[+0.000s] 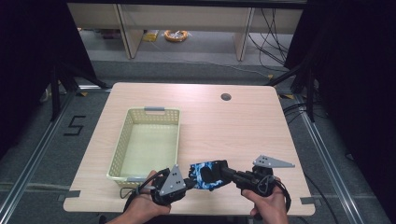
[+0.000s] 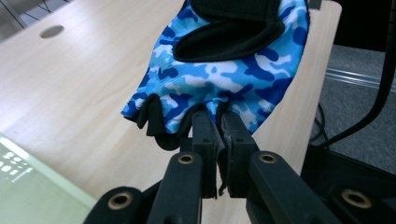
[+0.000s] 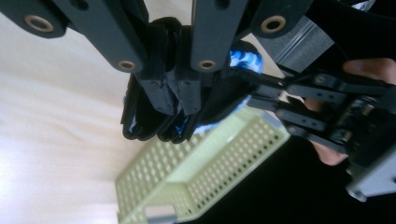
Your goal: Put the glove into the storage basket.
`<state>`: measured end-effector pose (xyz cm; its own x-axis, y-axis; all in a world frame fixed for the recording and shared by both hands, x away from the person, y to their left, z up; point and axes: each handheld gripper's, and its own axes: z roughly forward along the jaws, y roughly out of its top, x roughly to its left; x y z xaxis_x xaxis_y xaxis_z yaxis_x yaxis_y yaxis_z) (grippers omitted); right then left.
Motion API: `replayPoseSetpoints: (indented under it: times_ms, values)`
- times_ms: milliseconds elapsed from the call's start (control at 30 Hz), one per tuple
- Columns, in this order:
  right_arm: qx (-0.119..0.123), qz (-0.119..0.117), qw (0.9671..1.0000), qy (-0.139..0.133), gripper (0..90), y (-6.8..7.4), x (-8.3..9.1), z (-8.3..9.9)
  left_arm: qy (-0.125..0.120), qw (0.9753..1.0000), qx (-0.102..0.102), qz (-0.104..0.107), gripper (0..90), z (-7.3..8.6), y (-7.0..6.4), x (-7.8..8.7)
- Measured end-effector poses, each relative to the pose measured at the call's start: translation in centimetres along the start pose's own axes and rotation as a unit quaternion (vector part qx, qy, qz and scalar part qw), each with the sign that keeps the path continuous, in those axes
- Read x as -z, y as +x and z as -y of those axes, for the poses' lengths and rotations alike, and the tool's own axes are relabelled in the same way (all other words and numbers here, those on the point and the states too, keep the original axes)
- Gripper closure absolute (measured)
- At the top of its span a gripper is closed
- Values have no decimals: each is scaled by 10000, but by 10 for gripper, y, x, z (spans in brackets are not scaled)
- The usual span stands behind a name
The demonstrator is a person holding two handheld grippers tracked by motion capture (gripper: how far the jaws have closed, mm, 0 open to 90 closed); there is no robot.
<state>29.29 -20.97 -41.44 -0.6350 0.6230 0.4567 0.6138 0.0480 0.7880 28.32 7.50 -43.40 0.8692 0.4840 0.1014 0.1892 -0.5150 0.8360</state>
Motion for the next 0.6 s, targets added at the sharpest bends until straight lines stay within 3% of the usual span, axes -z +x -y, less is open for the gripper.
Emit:
replayPoseSetpoints:
  times_ms: [33, 133, 167, 200, 267, 300, 367, 433, 500, 533, 600]
  values:
    - [153, 12, 9999, -47, 867, 2, 0, -6, -1, 10000, -46, -29, 850, -1, 1, 2]
    - [206, -50, 9998, -46, 867, 12, -1, -22, -76, 9999, -9, -110, 848, -5, 5, 6]
    - [363, -66, 9993, -93, 867, 13, -2, -28, -78, 9999, -72, -129, 847, -7, 7, 8]
    - [224, -118, 9997, -17, 868, 17, -2, -32, -107, 9998, -31, -140, 847, -8, 8, 10]
    - [322, -133, 9994, -17, 868, 21, -5, -41, -85, 9995, -152, -246, 846, -12, 15, 16]
    - [401, -110, 9991, -27, 868, 22, -7, -45, -179, 9994, -45, -293, 846, -12, 16, 17]
    - [408, -178, 9990, -18, 868, 24, -11, -53, -139, 9990, -146, -387, 846, -14, 22, 23]
    - [531, -194, 9984, -17, 868, 27, -15, -60, -194, 9986, -105, -480, 845, -15, 27, 27]
    - [461, -211, 9987, 27, 868, 33, -22, -68, -117, 9982, -148, -571, 845, -15, 32, 33]
    - [589, -252, 9979, 25, 868, 33, -27, -72, -175, 9978, -82, -627, 844, -14, 34, 35]
    - [583, -304, 9978, 65, 868, 37, -34, -78, -130, 9974, -100, -696, 844, -13, 41, 40]
